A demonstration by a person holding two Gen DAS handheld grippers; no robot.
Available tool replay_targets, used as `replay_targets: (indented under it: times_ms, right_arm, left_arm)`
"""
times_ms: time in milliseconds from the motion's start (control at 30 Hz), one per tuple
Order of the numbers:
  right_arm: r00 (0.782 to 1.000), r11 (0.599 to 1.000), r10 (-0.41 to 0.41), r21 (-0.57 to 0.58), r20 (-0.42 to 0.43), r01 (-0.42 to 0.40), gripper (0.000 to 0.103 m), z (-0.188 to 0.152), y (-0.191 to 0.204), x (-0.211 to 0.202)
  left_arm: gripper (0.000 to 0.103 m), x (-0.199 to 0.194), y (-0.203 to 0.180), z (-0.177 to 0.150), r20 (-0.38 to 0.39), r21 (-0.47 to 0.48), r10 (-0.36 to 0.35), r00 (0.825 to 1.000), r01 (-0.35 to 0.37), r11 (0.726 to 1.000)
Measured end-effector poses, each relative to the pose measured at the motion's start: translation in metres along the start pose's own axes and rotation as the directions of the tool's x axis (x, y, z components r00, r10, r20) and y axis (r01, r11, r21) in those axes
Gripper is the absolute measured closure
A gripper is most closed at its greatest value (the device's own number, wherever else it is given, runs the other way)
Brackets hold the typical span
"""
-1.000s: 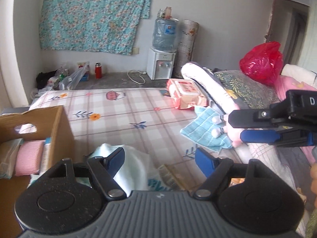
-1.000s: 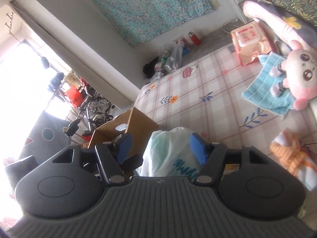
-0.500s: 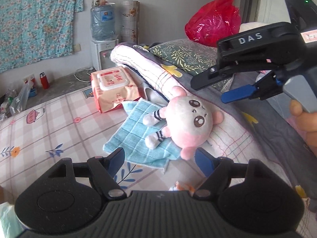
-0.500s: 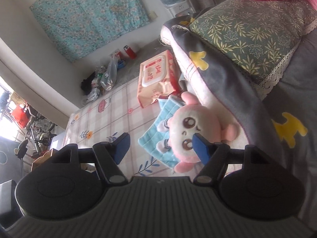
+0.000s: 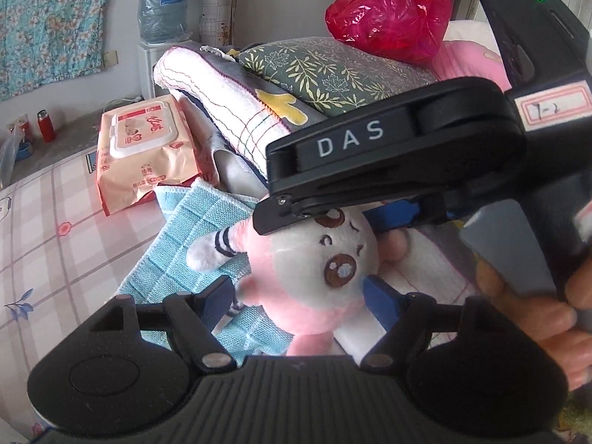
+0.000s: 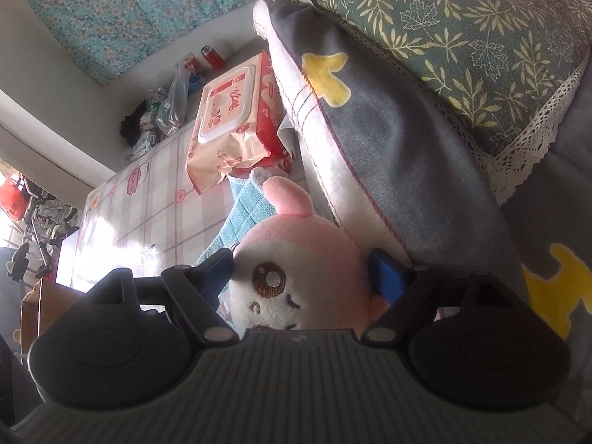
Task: Organize soft objects
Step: 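Reach the right tool to the pink plush bunny and grasp its head, then carry the bunny with the right tool over the cardboard box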
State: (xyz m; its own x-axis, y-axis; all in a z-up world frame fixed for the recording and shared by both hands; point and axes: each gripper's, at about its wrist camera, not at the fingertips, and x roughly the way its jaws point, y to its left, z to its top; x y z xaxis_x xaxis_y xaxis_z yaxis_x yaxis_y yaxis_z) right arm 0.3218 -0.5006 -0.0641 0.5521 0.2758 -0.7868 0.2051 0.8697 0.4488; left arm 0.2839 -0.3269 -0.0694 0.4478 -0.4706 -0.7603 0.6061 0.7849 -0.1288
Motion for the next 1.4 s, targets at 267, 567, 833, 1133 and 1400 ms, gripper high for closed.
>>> replay_targets:
  times_ms: [267,567,833,1133,1400]
  right_arm:
    - [0.999,1.000,-0.022,-0.001,0.038,0.022,0.027,-0.008,0.011,0.001]
    - [0.990,0.998,0.036,-0.063,0.137,-0.027,0.028,-0.030,0.052,-0.057]
    - [0.977,0.978,0.140,-0.175,0.161,-0.111,0.029,-0.068,0.111,-0.112]
    - [0.960,0.895,0.275,-0.378,0.045,-0.238,0.029,-0.126,0.235,-0.133]
    - [0.909,0.697,0.376,-0.591,-0.181,-0.406,0.029,-0.192,0.405,-0.116]
  left_arm:
    - [0.036,-0.013,-0.006,-0.002,0.010,0.010,-0.008,1.000,0.008,1.000]
    - [0.036,-0.085,-0.012,-0.007,0.091,0.044,0.046,0.995,-0.050,0.998]
    - [0.036,-0.169,0.006,-0.038,0.145,-0.008,0.126,0.981,-0.126,0.992]
    - [0.036,-0.266,0.070,-0.100,0.184,-0.250,0.288,0.940,-0.239,0.938]
    - [0.036,-0.344,0.163,-0.171,0.133,-0.545,0.484,0.865,-0.345,0.765]
